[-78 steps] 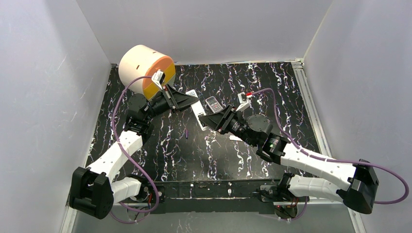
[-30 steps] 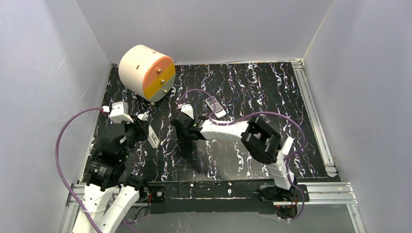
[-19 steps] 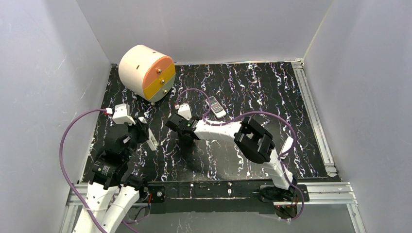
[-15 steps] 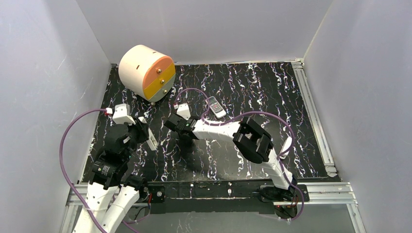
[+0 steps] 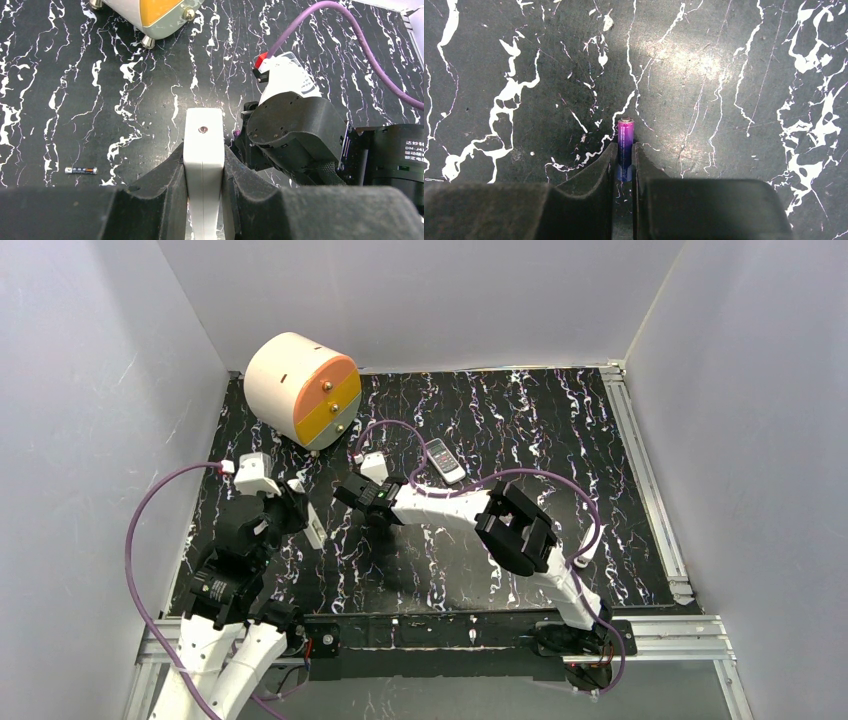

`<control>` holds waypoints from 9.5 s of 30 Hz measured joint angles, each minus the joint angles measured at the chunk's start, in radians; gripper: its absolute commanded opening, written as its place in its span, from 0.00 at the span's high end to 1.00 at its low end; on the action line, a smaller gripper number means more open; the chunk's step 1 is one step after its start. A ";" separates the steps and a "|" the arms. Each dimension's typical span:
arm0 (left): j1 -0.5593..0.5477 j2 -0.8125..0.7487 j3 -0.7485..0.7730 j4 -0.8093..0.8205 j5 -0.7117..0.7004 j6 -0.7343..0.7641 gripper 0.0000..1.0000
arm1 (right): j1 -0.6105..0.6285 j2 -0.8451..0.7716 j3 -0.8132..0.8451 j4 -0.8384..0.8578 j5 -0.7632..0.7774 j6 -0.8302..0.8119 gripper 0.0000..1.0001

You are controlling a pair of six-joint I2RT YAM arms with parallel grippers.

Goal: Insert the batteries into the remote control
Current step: Pick up the battery from the center of the board, then load the battery into the remote control.

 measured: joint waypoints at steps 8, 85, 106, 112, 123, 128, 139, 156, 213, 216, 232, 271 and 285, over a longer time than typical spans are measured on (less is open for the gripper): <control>0.000 0.071 -0.003 0.018 0.096 0.013 1.00 | -0.013 -0.080 -0.122 0.035 -0.008 -0.026 0.87; -0.014 0.689 -0.053 0.582 0.805 -0.629 1.00 | -0.146 -0.869 -0.650 0.231 -0.608 -0.026 0.76; -0.012 0.703 -0.053 0.575 0.787 -0.645 1.00 | -0.106 -0.826 -0.597 0.157 -0.567 -0.071 0.73; -0.007 0.706 -0.053 0.571 0.784 -0.652 1.00 | -0.095 -0.805 -0.579 0.147 -0.546 -0.073 0.72; -0.001 0.706 -0.053 0.586 0.787 -0.673 1.00 | -0.085 -0.814 -0.558 0.119 -0.490 -0.070 0.65; 0.000 0.706 -0.053 0.589 0.790 -0.678 1.00 | -0.085 -0.818 -0.557 0.117 -0.486 -0.068 0.61; 0.000 0.706 -0.053 0.603 0.811 -0.697 1.00 | -0.084 -0.844 -0.557 0.121 -0.477 -0.062 0.56; 0.000 0.679 -0.040 0.621 0.850 -0.756 1.00 | -0.080 -1.150 -0.795 0.377 -0.327 0.070 0.08; 0.000 0.529 -0.116 1.122 0.823 -1.481 1.00 | -0.079 -1.229 -1.056 1.159 -0.335 0.511 0.54; 0.001 0.526 -0.115 1.122 0.818 -1.458 1.00 | -0.079 -1.229 -1.052 1.130 -0.331 0.515 0.60; 0.008 0.514 -0.034 1.098 0.845 -1.171 1.00 | -0.071 -1.252 -1.029 1.007 -0.299 0.555 0.49; 0.004 0.468 0.008 0.987 0.929 -0.875 1.00 | -0.075 -1.323 -1.117 0.991 -0.417 0.242 0.13; 0.004 0.361 0.056 0.583 0.771 -0.697 1.00 | -0.074 -1.025 -0.604 0.650 -0.623 -0.241 0.07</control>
